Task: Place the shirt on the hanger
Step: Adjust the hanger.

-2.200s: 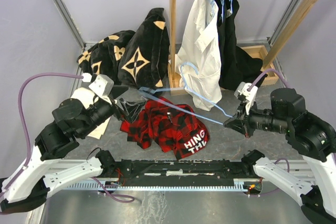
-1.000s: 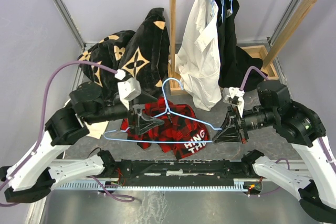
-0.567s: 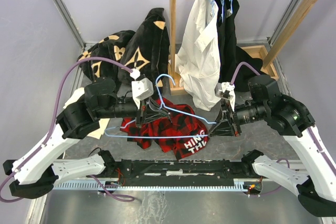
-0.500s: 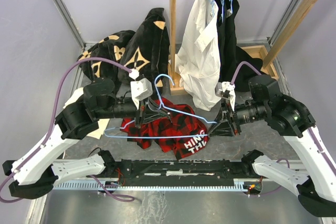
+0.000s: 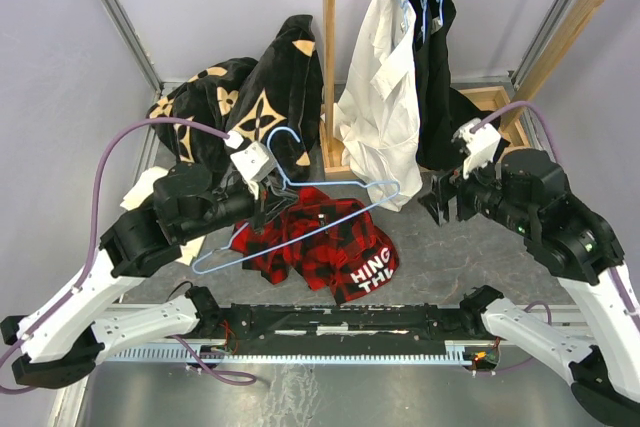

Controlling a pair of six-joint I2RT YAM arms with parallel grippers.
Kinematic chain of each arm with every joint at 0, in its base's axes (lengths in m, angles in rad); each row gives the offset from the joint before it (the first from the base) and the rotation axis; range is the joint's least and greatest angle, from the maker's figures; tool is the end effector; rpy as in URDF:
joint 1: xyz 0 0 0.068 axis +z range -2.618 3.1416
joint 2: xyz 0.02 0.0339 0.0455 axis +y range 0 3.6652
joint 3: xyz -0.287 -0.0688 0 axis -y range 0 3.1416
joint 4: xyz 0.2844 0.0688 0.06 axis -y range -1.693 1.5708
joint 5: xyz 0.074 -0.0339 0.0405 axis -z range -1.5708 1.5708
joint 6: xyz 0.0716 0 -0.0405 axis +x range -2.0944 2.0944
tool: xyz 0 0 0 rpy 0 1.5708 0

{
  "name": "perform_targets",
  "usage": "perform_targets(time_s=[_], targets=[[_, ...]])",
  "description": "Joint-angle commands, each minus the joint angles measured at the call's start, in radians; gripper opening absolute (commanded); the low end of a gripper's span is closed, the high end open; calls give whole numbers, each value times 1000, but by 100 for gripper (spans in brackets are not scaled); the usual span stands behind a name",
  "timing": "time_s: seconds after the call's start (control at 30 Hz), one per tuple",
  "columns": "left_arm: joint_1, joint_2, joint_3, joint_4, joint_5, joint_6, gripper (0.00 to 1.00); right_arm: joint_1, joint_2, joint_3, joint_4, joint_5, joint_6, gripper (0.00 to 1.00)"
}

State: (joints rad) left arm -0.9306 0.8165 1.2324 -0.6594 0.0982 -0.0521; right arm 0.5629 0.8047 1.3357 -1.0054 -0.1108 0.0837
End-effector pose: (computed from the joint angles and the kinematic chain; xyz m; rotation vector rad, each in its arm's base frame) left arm 0.1141 -0.1649 0.4574 0.8662 1.6734 -0.7763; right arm 0.1353 0.0947 0.4498 -0.5622 2.0044 0.5130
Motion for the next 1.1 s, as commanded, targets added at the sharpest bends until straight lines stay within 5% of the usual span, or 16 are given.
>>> perform_targets(time_s=[0.0,0.37,0.73,1.07], targets=[[4,-4,-18,103,-159,-81,3,1,23,8,114,241,181,83],[4,-42,-18,78,-197,-35,3,35,21,-113,381,141,522,87],[4,-173,-5,-83,-531,-105,3,346,127,-119,480,413,610,86],[4,-279,-113,53,-654,-204,3,605,300,-144,797,663,804,81]])
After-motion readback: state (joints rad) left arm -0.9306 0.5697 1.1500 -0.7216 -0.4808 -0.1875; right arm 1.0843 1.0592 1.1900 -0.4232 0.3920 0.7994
